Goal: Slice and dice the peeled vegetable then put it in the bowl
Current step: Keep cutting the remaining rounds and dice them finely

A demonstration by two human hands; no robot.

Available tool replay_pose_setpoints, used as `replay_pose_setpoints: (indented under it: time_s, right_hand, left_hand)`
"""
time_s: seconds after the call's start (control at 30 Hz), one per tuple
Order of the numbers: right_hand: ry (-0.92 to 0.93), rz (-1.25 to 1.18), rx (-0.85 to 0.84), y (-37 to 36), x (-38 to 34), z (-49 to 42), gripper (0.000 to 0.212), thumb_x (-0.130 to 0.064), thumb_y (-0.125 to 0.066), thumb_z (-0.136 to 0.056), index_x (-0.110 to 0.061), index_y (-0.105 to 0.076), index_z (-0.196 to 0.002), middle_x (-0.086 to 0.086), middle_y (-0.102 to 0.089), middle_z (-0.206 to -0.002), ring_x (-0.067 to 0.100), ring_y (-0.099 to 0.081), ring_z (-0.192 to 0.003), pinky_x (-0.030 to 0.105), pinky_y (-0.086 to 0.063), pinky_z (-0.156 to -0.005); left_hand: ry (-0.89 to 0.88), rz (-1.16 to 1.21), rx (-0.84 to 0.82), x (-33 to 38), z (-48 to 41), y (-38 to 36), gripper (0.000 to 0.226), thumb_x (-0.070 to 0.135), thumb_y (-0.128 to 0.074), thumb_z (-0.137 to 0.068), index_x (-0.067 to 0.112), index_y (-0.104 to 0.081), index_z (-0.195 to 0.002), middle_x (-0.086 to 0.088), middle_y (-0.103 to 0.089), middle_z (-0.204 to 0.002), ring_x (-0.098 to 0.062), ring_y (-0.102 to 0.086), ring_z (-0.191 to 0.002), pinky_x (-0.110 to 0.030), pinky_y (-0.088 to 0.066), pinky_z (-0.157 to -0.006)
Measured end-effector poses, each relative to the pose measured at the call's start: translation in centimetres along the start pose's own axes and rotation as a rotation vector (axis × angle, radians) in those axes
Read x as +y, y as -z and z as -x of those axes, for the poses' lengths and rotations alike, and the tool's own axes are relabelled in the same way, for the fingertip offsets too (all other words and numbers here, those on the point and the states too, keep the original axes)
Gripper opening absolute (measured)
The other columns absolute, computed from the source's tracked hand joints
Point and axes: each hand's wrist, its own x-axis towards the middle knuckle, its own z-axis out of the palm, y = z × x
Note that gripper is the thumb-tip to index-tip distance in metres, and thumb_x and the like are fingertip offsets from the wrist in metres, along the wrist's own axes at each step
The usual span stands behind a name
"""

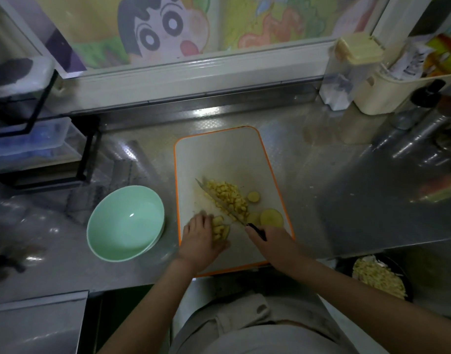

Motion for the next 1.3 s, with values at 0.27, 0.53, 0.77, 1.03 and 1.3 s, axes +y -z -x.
replay_pose_setpoints:
  time_s: [0.27,0.53,0.77,1.03,1.3]
  right_hand:
    - [0.038,-0.004,0.007,-0.4,0.1,0.4,0.048,-0.052,-0.040,-0.095,-0.015,-0.049,-0.066,-0.001,-0.046,-0.058,0.011,-0.044,-0.051,0.025,-0.030,-0.048]
    - [0.036,0.004,0.010,-0.4,0.0,0.7,0.047,-0.051,-0.041,-0.095,-0.015,-0.048,-0.065,-0.003,-0.042,-0.054,0.008,-0.040,-0.047,0.023,-0.026,-0.046]
    - [0.019,0.015,0.033,-0.2,-0.1,1.0,0.046,-0.048,-0.043,-0.095,-0.020,-0.042,-0.059,-0.005,-0.041,-0.052,0.006,-0.039,-0.045,0.021,-0.025,-0.044]
    - [0.017,0.022,0.039,-0.1,-0.2,1.3,0.046,-0.048,-0.043,-0.095,-0.021,-0.038,-0.058,-0.004,-0.038,-0.052,0.008,-0.036,-0.046,0.022,-0.024,-0.044]
    - [0.035,-0.014,0.057,0.0,-0.2,1.4,0.042,-0.044,-0.045,-0.096,-0.014,-0.049,-0.067,-0.005,-0.042,-0.053,0.005,-0.037,-0.045,0.021,-0.029,-0.043]
  left_hand:
    - [0.035,0.226,0.020,0.2,0.4,-1.1,0.069,0.027,-0.059,-0.087,0.011,-0.024,-0.144,-0.013,-0.034,-0.130,-0.029,-0.034,-0.122,-0.030,-0.032,-0.099]
    - [0.078,0.379,0.037,-0.3,-0.7,-0.8,0.048,0.009,-0.062,-0.083,0.005,-0.043,-0.127,-0.015,-0.037,-0.123,-0.032,-0.045,-0.114,-0.033,-0.041,-0.093]
    - [0.003,0.136,0.182,0.6,-0.5,0.0,0.048,0.038,-0.072,-0.073,0.016,-0.056,-0.112,-0.014,-0.048,-0.110,-0.033,-0.046,-0.101,-0.038,-0.039,-0.078]
    - [-0.120,-0.135,0.118,2.9,-1.1,0.1,0.029,0.034,-0.049,-0.091,0.013,-0.059,-0.110,-0.012,-0.040,-0.126,-0.032,-0.036,-0.117,-0.037,-0.029,-0.094]
    - [-0.124,-0.115,0.212,2.5,-1.3,1.0,0.029,0.014,-0.082,-0.056,0.011,-0.063,-0.077,-0.012,-0.057,-0.086,-0.029,-0.054,-0.077,-0.036,-0.047,-0.063]
